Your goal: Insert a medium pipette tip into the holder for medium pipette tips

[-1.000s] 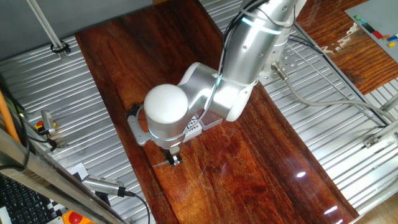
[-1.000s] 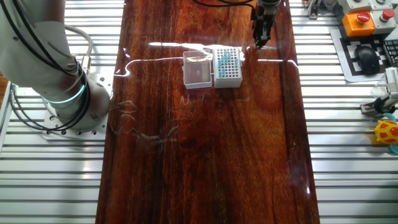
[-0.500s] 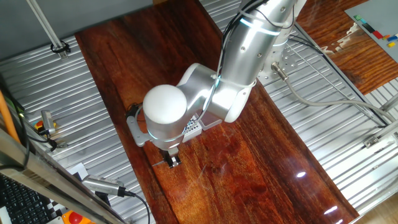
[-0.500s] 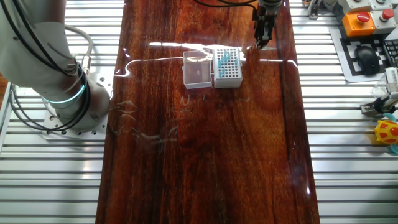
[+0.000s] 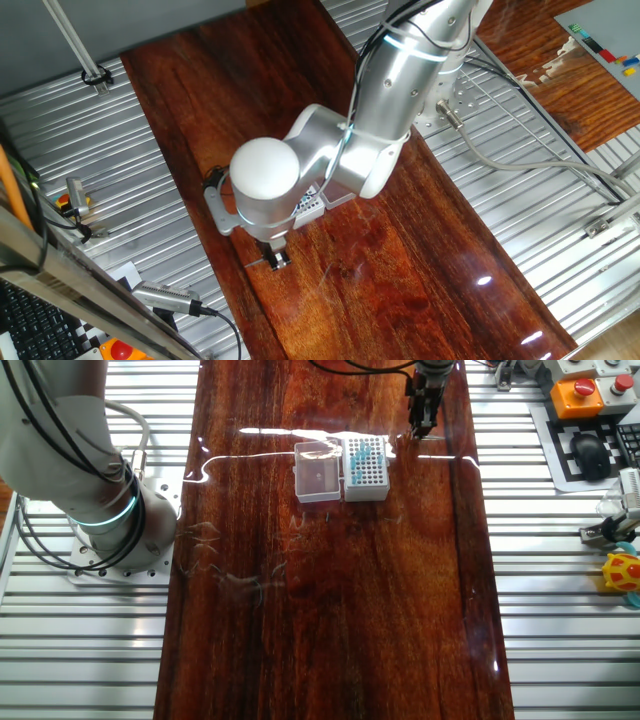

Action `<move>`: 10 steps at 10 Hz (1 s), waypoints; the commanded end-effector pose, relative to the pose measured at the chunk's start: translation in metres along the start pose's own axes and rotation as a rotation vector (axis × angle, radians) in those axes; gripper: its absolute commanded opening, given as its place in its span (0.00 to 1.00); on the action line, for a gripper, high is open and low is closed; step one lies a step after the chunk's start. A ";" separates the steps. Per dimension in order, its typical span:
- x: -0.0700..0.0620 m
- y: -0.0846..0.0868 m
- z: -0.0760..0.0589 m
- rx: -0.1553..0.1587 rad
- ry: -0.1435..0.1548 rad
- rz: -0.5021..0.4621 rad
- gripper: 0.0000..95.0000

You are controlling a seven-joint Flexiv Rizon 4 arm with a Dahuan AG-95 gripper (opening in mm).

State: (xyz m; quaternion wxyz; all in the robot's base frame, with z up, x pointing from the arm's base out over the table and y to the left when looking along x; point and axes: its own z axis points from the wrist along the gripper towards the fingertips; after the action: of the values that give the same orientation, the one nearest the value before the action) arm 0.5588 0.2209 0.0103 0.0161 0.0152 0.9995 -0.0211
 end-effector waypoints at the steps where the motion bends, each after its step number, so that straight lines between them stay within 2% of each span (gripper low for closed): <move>1: 0.000 0.000 0.000 -0.011 0.001 0.009 0.00; 4: 0.002 0.000 0.000 -0.048 0.000 0.004 0.00; 5: 0.002 0.000 -0.003 -0.057 0.014 -0.010 0.00; 7: 0.005 -0.002 -0.015 -0.056 0.038 -0.053 0.00; 9: 0.011 -0.010 -0.035 -0.061 0.057 -0.098 0.00; 10: 0.015 -0.016 -0.045 -0.077 0.072 -0.123 0.00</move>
State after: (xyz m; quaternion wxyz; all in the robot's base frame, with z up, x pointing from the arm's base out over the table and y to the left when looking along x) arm 0.5451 0.2085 0.0492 -0.0163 -0.0408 0.9990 0.0122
